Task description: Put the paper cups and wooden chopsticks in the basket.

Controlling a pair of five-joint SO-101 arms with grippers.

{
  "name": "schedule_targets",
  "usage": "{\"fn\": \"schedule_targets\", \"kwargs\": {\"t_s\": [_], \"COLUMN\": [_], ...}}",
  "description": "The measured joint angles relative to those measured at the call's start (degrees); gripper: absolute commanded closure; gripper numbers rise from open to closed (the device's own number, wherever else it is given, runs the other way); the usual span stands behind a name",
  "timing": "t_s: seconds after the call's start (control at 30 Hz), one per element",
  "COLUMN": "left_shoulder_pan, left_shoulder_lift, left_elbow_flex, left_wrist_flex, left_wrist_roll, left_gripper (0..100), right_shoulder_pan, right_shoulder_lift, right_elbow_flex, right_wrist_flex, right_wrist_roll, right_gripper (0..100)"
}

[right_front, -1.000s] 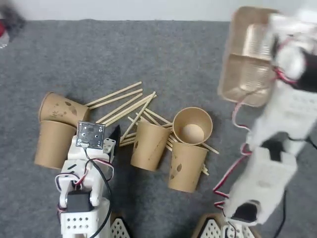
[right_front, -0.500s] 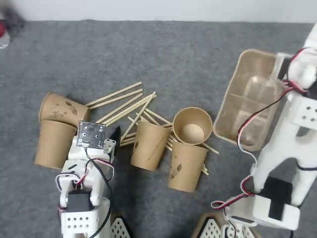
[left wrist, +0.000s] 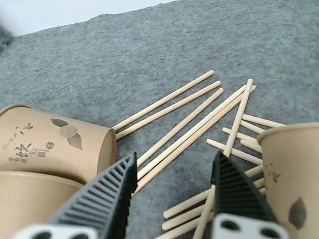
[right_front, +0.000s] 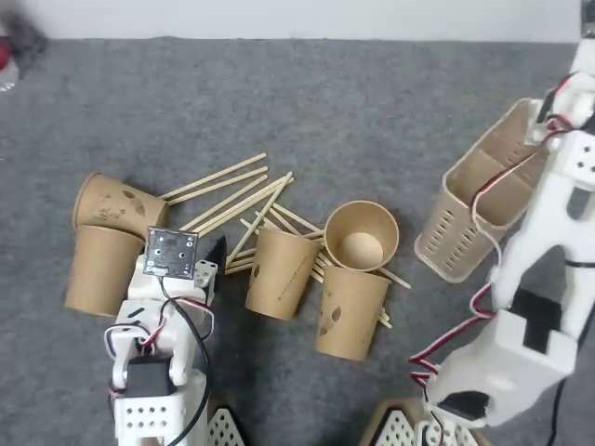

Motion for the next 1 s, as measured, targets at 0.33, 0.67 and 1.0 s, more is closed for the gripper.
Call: {"fn": "schedule_targets", "kwargs": {"t_s": [0.33,0.67,1.0], "left_shoulder_pan": [0.09,0.09,0.00], "left_shoulder_lift": [0.00,0.00,0.00], "left_elbow_flex": [0.00,0.00,0.00], "left_wrist_flex": [0.00,0.00,0.00], "left_wrist_roll": [0.00,0.00,0.00], "left_gripper": [76,76,76], "right_shoulder_pan": [0.35,-24.26,-48.70], "right_shoulder_lift": [-1.93,-19.78,-30.95], "right_elbow_flex": [-5.19,-7.65,31.38], "right_wrist_flex": [2.55,19.16,18.64], "right_wrist_roll": [1.14,7.74,14.59], "right_gripper": [77.9,79.6,79.6]}}
